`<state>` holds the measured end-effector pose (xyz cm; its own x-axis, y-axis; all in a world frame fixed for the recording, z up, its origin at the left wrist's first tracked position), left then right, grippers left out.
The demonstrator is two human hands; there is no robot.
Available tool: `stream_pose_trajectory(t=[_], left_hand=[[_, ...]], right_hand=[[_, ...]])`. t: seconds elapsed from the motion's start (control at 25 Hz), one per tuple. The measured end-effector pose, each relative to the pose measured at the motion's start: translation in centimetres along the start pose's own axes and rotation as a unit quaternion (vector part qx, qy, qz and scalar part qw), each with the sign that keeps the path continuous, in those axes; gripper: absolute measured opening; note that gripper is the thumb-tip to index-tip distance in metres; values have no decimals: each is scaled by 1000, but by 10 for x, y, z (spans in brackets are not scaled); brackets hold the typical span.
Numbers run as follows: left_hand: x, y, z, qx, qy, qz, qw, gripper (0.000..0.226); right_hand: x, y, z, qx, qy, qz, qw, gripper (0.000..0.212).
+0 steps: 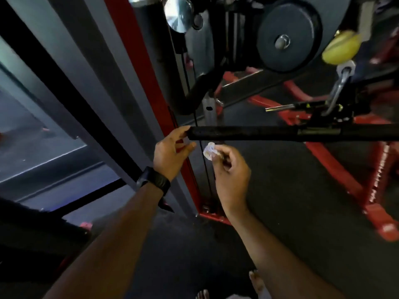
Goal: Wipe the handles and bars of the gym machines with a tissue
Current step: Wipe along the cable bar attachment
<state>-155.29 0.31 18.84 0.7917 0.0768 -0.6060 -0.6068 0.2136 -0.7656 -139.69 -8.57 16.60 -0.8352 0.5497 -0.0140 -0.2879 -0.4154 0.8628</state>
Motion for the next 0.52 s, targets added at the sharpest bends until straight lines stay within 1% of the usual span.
stream_pose_trajectory(t=[0.12, 0.24, 0.28, 0.36, 0.44, 0.52], left_hand=[[-1, 5, -5, 31, 41, -64, 997, 43], [-2, 10, -27, 77, 48, -64, 994, 43], [-3, 10, -39, 101, 36, -59, 993, 44], [-5, 10, -59, 157, -6, -46, 987, 44], [-5, 9, -75, 195, -47, -21, 979, 41], [-4, 4, -90, 210, -65, -3, 976, 41]], right_hand=[[-3, 13, -16, -31, -74, -32, 996, 23], [-4, 29, -30, -78, -87, -54, 992, 28], [-3, 35, -35, -101, -78, -63, 990, 29], [4, 44, -44, -154, -25, -109, 982, 30], [12, 49, -55, -202, 39, -195, 959, 28], [8, 50, -61, -237, 83, -247, 936, 27]])
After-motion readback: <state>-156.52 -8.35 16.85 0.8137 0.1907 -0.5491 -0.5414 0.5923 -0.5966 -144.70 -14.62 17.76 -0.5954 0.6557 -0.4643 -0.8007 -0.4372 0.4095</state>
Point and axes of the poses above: each hand's wrist, its own z-axis towards the middle knuckle, its own x-axis out of the palm, y = z × x, the point moved 4 cm from there along z, towards the middle knuckle, and after that the axes turned 8 degrees about -x, right-handed, at the moved point
